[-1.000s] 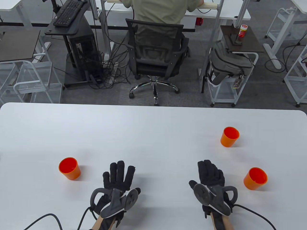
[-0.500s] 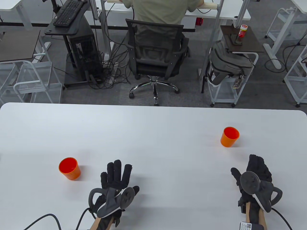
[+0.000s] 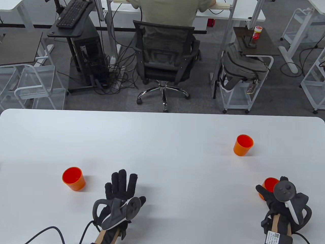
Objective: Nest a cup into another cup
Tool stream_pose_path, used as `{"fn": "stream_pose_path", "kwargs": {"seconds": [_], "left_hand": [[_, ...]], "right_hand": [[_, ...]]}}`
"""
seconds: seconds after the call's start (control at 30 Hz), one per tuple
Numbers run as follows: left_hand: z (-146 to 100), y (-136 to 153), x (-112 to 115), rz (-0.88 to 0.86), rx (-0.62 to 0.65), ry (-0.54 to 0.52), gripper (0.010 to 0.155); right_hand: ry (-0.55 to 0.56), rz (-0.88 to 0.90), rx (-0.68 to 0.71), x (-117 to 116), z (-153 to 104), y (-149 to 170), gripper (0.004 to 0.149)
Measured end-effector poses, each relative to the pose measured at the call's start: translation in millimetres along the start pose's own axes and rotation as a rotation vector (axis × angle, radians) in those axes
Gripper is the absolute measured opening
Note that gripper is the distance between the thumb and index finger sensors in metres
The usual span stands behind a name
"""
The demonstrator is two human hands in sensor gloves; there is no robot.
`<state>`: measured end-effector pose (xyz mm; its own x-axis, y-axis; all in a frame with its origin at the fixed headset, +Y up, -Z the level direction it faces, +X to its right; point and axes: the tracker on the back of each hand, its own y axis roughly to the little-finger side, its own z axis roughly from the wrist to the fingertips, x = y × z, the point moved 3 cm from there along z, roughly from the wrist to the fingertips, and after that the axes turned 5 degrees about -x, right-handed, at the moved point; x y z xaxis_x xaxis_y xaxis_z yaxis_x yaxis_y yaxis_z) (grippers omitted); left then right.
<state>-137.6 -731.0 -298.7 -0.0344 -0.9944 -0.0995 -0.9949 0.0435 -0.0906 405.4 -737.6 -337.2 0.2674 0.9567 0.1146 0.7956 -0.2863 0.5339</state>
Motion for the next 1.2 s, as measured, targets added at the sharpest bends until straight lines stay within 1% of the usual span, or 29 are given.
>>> {"fn": "stream_pose_path", "kwargs": {"seconds": [0.2, 0.37, 0.5, 0.6, 0.63, 0.7, 0.8, 0.93, 1.0, 1.1, 1.2], "left_hand": [[0.1, 1.5, -0.5, -0.003, -0.005, -0.004, 0.094], [0.5, 2.3, -0.5, -0.002, -0.006, -0.009, 0.094], [0.9, 2.4, -0.6, -0.001, -0.004, -0.014, 0.094], [1.1, 2.5, -0.9, 0.002, -0.002, -0.016, 0.094], [1.1, 2.6, -0.9, 0.001, -0.003, -0.016, 0.094], [1.3, 2.7, -1.0, 0.000, -0.003, -0.017, 0.094], [1.5, 3.2, -1.0, 0.000, -0.004, -0.020, 0.094], [1.5, 3.9, -1.0, 0.002, -0.009, -0.020, 0.094], [1.4, 4.3, -0.9, 0.003, -0.010, -0.019, 0.094], [1.4, 5.0, -1.0, 0.003, -0.012, -0.017, 0.094], [1.5, 5.7, -0.9, 0.000, -0.015, -0.017, 0.094]], "right_hand": [[0.049, 0.024, 0.023, 1.3, -1.9, -5.5, 0.100], [0.060, 0.063, 0.107, 6.8, -12.2, -30.9, 0.101], [0.074, 0.117, 0.244, 16.5, -31.9, -70.8, 0.103], [0.048, 0.154, 0.367, 18.4, -54.4, -107.6, 0.103], [0.028, 0.162, 0.422, 16.8, -65.6, -124.4, 0.104], [0.000, 0.160, 0.497, 12.4, -82.7, -146.6, 0.104], [-0.049, 0.138, 0.597, -0.1, -107.6, -177.3, 0.104], [-0.140, 0.129, 0.701, -24.5, -141.7, -215.2, 0.104], [-0.169, 0.121, 0.745, -36.6, -157.4, -229.6, 0.105], [-0.199, 0.104, 0.782, -51.1, -174.3, -244.2, 0.105], [-0.221, 0.080, 0.810, -60.8, -185.8, -253.3, 0.105]]}}
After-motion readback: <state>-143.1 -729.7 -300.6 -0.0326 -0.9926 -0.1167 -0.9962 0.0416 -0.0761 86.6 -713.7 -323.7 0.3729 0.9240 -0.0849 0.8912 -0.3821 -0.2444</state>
